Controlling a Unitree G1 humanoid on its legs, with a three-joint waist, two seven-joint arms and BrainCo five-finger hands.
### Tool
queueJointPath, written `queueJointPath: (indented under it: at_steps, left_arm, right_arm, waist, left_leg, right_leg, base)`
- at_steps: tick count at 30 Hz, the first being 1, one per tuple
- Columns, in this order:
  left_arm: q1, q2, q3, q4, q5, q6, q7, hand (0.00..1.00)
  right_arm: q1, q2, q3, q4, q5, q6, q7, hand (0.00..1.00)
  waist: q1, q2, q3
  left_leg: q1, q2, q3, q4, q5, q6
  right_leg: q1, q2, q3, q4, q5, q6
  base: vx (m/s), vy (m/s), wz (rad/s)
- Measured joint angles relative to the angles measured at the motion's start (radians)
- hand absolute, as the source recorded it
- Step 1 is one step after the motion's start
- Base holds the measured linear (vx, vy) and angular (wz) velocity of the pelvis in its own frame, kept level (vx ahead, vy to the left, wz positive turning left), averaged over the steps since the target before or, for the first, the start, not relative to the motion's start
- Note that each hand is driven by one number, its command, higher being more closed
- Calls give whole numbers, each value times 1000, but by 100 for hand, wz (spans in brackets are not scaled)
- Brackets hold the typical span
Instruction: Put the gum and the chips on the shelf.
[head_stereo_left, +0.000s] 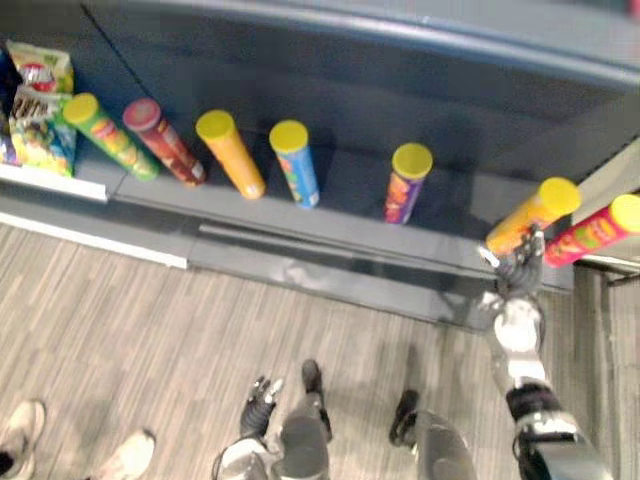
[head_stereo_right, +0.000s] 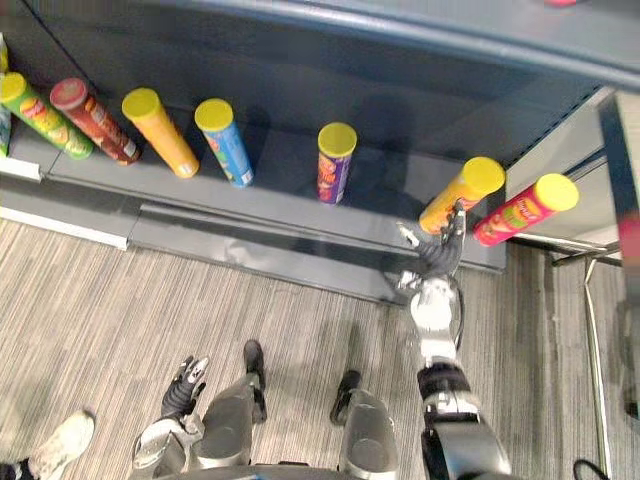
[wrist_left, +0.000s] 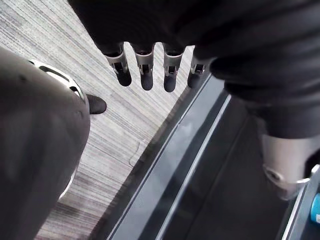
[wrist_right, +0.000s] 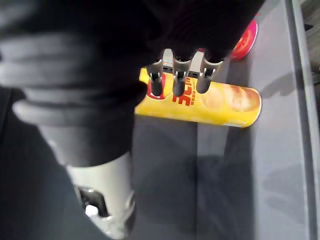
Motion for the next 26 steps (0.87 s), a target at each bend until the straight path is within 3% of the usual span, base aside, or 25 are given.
queueJointPath:
  at_steps: [3,5,10,13,19,26]
  left_arm:
    - [27,-2,13,6,3,18,0,0]
    - [42,0,37,16,40,33,3,0]
    - [44,-1,68,81,70,51,3,0]
    - [50,-1,86,104,68,62,-3,0]
    - [70,-5,131,157,14,87,-28,0]
    - [96,-34,195,236,-63,108,-52,0]
  right_arm:
    - [126,13,50,-77,-1,29,75,0]
    - [230,31,89,-124,-1,58,168,0]
    - [377,32,131,-125,3,127,326,0]
    - [427,32,153,-88,2,166,369,0]
    - [497,68,125,143,-3,222,373,0]
    - [467,105,-55,499,-11,177,303,0]
  waist:
    - [-17,-3,-32]
    - [-34,-13,-65]
    - [-53,-10,-130]
    - [-63,-10,-150]
    - [-83,1,-193]
    - [-97,17,-227]
  left_leg:
    - [39,-4,10,-23,-5,-6]
    - [78,-8,36,-43,-8,-10]
    - [131,-8,73,-94,-8,-9]
    - [152,-7,87,-110,-9,-10]
    - [169,-9,94,-116,-17,-13]
    - [203,-12,85,-117,-34,-18]
  right_leg:
    - [40,12,21,-54,28,8]
    - [63,16,47,-90,45,12]
    - [93,36,84,-159,79,16]
    - [112,44,96,-190,94,20]
    - [144,47,102,-226,102,16]
    - [204,49,87,-266,111,18]
  base:
    - [80,54,-23]
    - [25,58,-33]
    - [-23,43,-27]
    - [-7,27,-14]
    - [18,9,-2]
    - [56,1,3]
